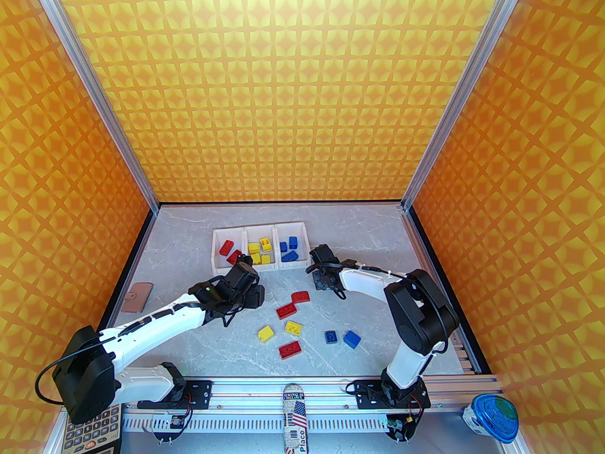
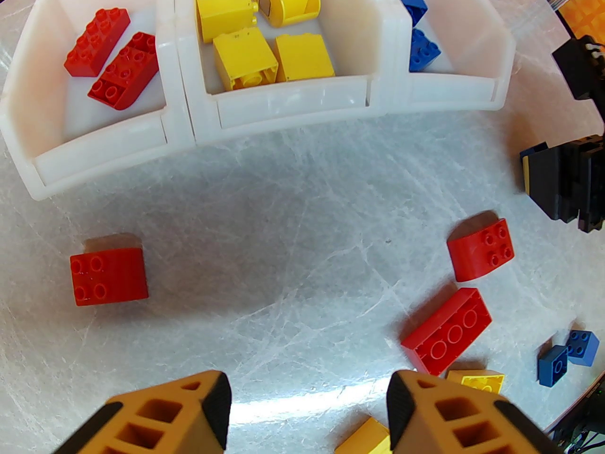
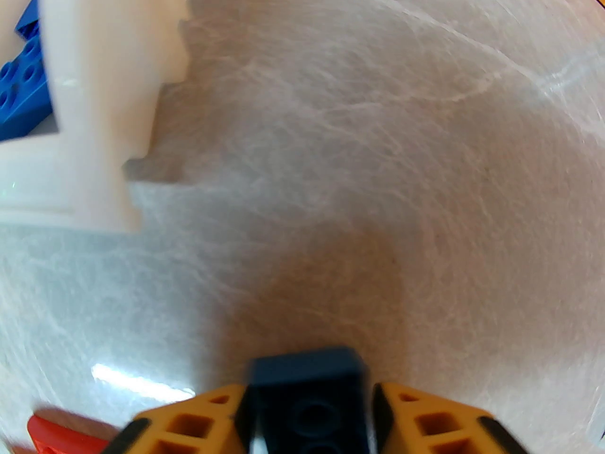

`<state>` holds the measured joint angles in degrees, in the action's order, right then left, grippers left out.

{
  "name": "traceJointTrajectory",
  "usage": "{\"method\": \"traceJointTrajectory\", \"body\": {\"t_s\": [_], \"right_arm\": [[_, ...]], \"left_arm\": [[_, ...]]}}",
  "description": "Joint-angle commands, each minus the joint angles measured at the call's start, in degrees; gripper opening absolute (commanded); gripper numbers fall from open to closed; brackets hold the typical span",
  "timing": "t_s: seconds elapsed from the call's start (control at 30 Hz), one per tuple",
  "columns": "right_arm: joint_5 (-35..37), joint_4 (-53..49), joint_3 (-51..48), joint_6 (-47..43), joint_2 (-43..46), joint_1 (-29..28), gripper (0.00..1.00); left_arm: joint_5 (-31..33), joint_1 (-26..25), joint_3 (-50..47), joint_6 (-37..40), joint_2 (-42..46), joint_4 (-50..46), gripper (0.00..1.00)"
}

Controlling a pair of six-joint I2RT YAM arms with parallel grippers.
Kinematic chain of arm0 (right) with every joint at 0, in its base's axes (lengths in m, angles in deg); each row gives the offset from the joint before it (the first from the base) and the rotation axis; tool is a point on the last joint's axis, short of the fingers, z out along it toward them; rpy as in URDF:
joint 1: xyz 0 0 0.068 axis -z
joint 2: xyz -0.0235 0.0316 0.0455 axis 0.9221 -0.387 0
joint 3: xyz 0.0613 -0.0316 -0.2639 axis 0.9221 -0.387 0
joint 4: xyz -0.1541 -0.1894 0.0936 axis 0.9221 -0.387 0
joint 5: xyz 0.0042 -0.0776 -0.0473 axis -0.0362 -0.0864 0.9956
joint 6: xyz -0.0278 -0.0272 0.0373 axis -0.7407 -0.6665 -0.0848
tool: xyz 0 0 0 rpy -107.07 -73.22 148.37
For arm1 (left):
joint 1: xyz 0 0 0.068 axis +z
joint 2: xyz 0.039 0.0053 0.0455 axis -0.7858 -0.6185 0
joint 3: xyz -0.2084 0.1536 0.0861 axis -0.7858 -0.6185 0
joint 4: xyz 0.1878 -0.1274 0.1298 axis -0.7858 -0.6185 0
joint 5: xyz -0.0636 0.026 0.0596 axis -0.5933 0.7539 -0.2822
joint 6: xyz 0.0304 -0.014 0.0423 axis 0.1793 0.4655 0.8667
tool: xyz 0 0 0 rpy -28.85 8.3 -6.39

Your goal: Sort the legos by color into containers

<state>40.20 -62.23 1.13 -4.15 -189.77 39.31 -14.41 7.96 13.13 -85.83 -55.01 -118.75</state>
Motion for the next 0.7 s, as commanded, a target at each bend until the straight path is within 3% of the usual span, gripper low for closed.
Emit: {"method": "traceJointTrajectory", "body": {"t_s": [0.0, 0.17, 0.47, 0.67], "right_arm": [[-0.44, -0.96, 1.04, -0.41, -0.3, 0.24, 0.3], [-2.4, -1.01, 0.46, -0.51, 1.95, 0.24, 0.22], [-8.08, -1.82, 1.96, -0.9, 9.54, 0.19, 0.22], [-12.8, -2.19, 9.09, -1.29, 8.43, 0.17, 0.22]], "left_arm": [[0.79, -0.29, -0.73, -0.61, 1.57, -0.54, 0.59], [0.77, -0.29, -1.01, -0.84, 2.19, -0.71, 0.59], [0.75, -0.28, -2.06, -1.49, 3.19, -0.03, 0.59], [0.75, -0.29, -1.9, -1.41, 3.18, -0.19, 0.59]]}}
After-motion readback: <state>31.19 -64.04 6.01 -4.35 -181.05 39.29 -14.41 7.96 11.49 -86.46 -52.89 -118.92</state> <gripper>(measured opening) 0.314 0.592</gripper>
